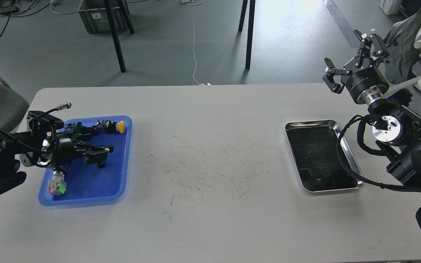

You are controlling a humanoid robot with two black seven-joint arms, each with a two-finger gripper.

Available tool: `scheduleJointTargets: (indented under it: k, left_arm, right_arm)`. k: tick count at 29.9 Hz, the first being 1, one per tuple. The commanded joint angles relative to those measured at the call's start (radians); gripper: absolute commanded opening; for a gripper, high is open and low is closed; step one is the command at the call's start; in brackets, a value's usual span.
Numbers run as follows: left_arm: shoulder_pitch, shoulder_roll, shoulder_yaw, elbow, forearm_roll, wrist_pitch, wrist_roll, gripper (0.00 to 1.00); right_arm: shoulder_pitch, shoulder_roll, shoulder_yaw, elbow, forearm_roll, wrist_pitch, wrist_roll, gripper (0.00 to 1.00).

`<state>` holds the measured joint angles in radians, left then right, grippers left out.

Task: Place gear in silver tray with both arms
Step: 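Lower the left gripper and grasp a small black gear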

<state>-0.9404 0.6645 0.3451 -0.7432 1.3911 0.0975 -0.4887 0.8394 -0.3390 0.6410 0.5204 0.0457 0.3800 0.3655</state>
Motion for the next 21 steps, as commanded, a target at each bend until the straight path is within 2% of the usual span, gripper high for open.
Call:
scheduleJointTargets:
  k: [1, 9, 21]
  left_arm:
    - [0.003, -0.011, 0.002, 0.007, -0.001, 0.005, 0.000, 0.86]
    - [0.026, -0.039, 0.006, 0.045, 0.000, 0.027, 0.000, 0.78]
    - [0.045, -0.039, 0.009, 0.051, -0.001, 0.048, 0.000, 0.75]
  right_arm:
    - [-0.002, 0.000, -0.001, 0.000, -0.001, 0.000, 0.001, 0.99]
    - [-0.002, 0.000, -0.003, 0.001, -0.001, 0.000, 0.003, 0.99]
    - [-0.002, 0.001, -0.009, 0.001, -0.001, 0.000, 0.003, 0.99]
